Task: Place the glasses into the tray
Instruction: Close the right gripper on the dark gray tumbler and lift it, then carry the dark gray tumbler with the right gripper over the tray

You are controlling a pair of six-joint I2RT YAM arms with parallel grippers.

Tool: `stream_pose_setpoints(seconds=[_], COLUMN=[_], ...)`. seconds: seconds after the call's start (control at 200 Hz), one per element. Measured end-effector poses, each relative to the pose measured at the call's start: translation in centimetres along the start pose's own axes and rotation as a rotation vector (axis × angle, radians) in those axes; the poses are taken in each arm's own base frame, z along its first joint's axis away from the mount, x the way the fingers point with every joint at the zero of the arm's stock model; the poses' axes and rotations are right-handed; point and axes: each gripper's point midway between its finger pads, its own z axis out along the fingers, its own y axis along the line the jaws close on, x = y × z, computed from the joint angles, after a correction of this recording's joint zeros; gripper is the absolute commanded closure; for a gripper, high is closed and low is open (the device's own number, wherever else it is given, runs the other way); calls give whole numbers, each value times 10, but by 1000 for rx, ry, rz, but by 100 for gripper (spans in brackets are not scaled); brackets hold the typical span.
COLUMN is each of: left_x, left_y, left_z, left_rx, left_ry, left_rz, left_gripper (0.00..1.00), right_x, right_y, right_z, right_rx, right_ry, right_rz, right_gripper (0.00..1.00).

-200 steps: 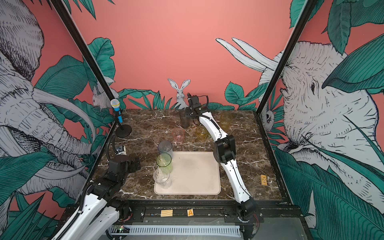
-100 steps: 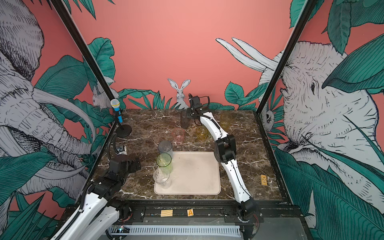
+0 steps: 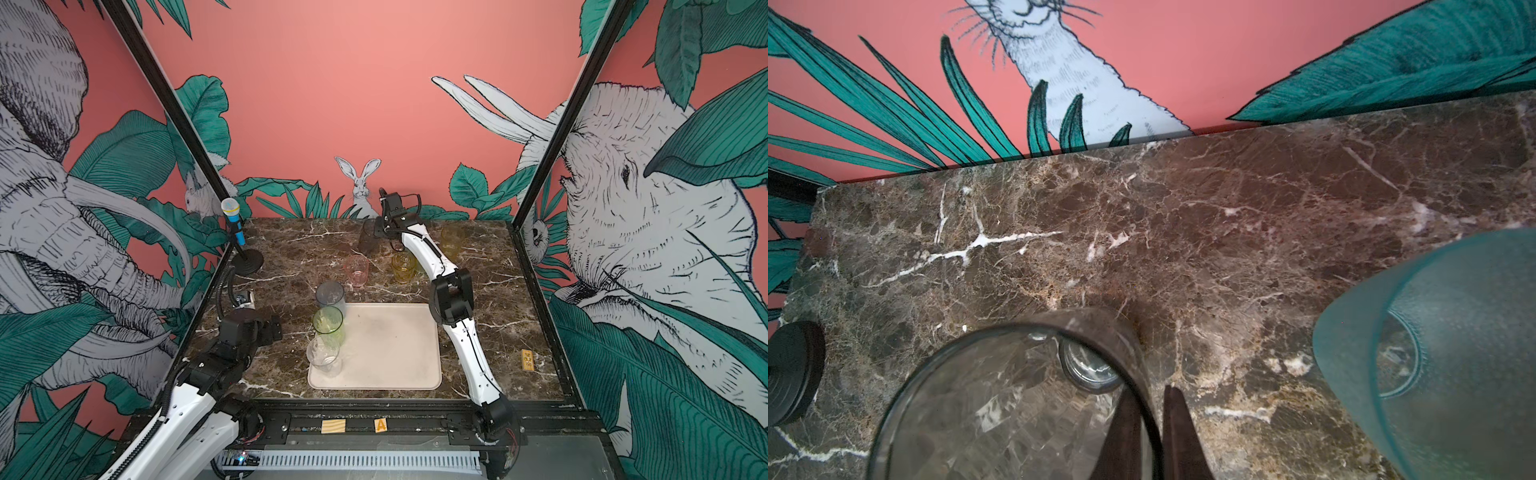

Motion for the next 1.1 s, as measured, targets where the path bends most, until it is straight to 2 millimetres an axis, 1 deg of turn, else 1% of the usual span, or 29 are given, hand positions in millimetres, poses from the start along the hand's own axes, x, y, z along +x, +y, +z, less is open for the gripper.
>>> stream_pose_setpoints(seconds=[0.29,0.475,0.59,0.69,0.79,0.99,1.1], left_x=[3,3,3,3,2,1,1], left_y=[-3,-4,-4,-4,-4,-4,-4], left_z=[2,2,2,2,1,1,1], left_rx=[11,16,17,17,18,19,19], left_ry=[15,16,17,16,16,13,13], left_rz=[4,3,3,3,2,1,1], left_gripper=[1,0,1,0,0,1,1], right_x=[1,0,-5,-12,-20,-43,-49], right_y=[-1,-4,-4,-1,3,14,16], right_z=[-4,-13,-24,-38,-57,-104,-131], right_rx=[1,18,20,15,7,-17,-19], right_ry=[8,13,6,-8,-28,-93,-114], right_rz=[-18,-31,-38,-48,-56,-87,-115], right_gripper=[100,100,100,100,100,100,100])
